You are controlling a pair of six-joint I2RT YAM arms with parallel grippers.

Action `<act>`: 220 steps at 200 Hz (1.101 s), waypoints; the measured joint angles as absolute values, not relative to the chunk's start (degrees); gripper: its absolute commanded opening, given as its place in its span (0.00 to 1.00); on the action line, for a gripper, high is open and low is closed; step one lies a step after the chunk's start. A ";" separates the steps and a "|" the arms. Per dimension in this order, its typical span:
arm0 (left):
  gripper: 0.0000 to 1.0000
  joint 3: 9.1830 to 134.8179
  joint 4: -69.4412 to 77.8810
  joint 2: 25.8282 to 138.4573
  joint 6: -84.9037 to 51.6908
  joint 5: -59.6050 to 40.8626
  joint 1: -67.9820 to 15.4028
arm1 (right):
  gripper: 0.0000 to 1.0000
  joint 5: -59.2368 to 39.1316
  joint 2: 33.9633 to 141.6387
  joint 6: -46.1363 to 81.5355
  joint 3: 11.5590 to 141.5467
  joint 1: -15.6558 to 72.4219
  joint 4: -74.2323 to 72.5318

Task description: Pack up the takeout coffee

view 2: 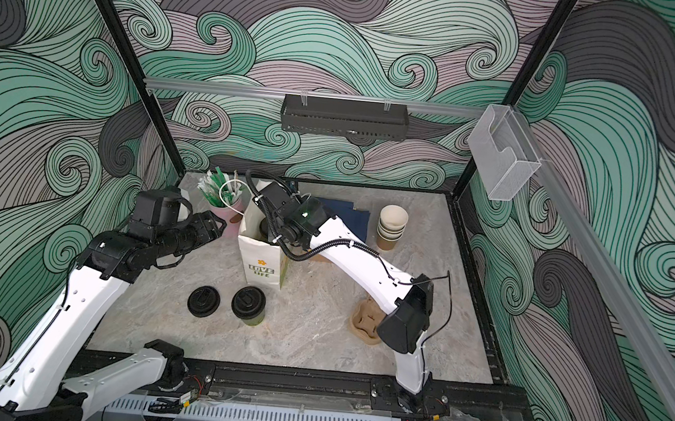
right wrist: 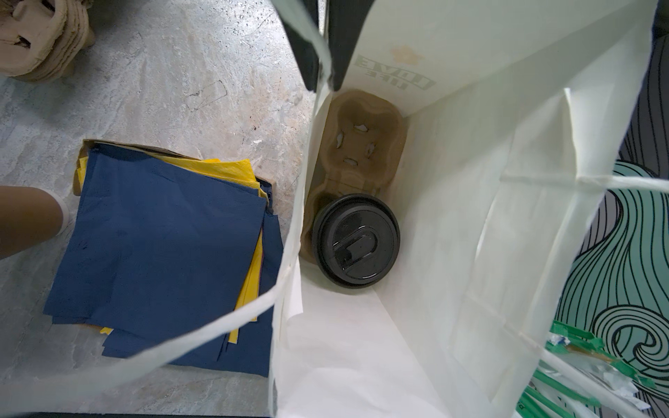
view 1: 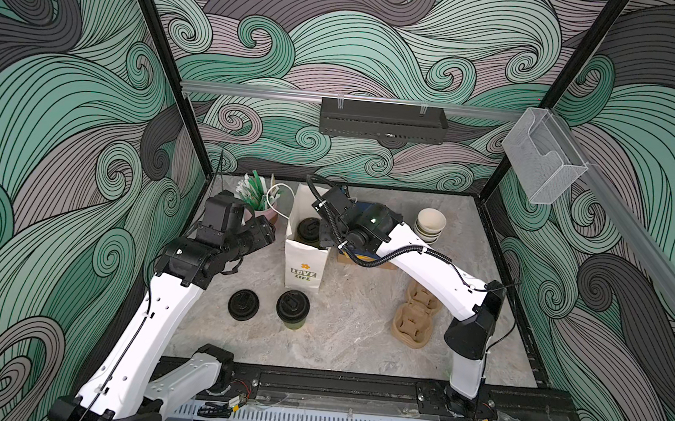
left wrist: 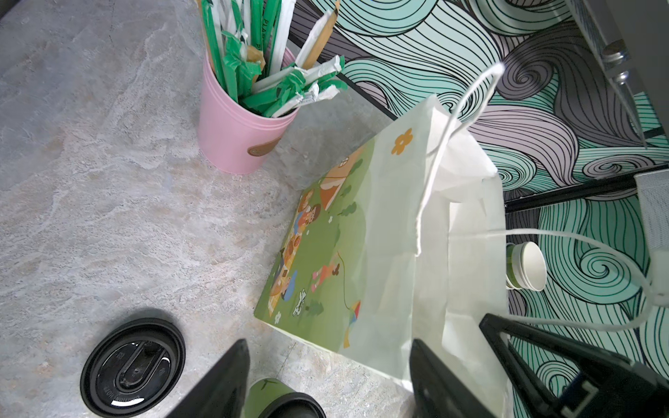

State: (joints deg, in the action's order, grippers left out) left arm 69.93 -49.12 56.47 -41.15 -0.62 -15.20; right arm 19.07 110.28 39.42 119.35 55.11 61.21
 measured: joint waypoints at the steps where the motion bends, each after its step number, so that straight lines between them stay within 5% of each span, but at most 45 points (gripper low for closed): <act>1: 0.72 69.89 -49.10 56.40 -41.12 -0.67 -15.20 | 0.08 19.07 110.28 39.44 119.35 55.11 61.23; 220: 0.77 67.44 -43.66 51.70 -41.15 -10.31 -15.20 | 0.06 9.82 95.09 29.19 104.62 51.31 63.88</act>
